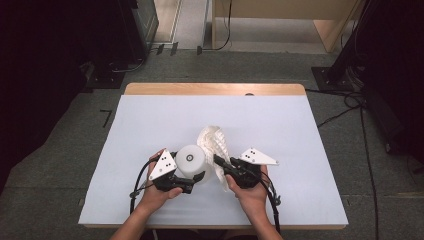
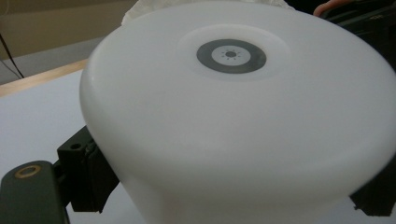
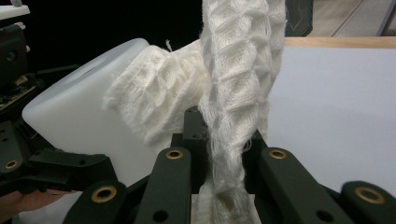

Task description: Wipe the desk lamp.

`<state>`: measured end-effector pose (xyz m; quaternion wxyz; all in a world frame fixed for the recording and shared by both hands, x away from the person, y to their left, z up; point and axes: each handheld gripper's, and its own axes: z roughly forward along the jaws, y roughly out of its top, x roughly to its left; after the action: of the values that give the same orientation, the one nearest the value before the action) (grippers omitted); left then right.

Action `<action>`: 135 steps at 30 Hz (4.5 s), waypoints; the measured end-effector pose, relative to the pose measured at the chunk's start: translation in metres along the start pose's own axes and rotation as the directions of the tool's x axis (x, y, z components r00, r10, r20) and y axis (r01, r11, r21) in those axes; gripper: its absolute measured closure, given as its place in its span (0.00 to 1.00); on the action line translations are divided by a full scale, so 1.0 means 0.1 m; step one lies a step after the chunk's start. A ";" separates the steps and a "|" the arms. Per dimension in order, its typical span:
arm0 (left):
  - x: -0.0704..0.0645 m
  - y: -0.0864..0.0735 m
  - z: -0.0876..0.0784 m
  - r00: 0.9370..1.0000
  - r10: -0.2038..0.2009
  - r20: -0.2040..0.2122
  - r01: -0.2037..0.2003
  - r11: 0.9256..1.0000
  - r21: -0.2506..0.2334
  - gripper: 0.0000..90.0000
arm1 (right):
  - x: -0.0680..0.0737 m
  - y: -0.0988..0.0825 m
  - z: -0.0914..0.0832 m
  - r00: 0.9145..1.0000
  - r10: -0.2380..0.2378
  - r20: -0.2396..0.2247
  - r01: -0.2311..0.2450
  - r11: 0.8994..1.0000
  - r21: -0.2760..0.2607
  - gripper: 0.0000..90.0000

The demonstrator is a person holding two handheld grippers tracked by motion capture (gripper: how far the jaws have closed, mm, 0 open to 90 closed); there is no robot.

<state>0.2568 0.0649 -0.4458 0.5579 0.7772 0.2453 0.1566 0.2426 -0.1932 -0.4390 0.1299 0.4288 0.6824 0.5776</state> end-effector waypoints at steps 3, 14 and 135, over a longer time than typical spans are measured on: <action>0.02 0.00 0.00 1.000 0.007 -0.031 -0.006 1.000 0.016 0.10 | -0.02 0.01 -0.02 1.000 0.010 0.005 -0.010 1.000 -0.017 0.89; 0.13 -0.18 0.15 0.994 -0.003 -0.113 0.014 0.996 0.092 0.10 | -0.13 0.05 -0.11 0.999 0.030 0.042 -0.028 0.998 -0.050 0.89; 0.04 -0.04 0.00 0.994 -0.098 -0.057 0.100 0.995 0.027 0.10 | -0.11 -0.13 0.08 1.000 0.012 0.010 -0.012 1.000 0.029 0.89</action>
<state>0.2591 0.0683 -0.4498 0.5464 0.7676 0.3013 0.1465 0.2491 -0.1954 -0.4565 0.1235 0.4375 0.6874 0.5664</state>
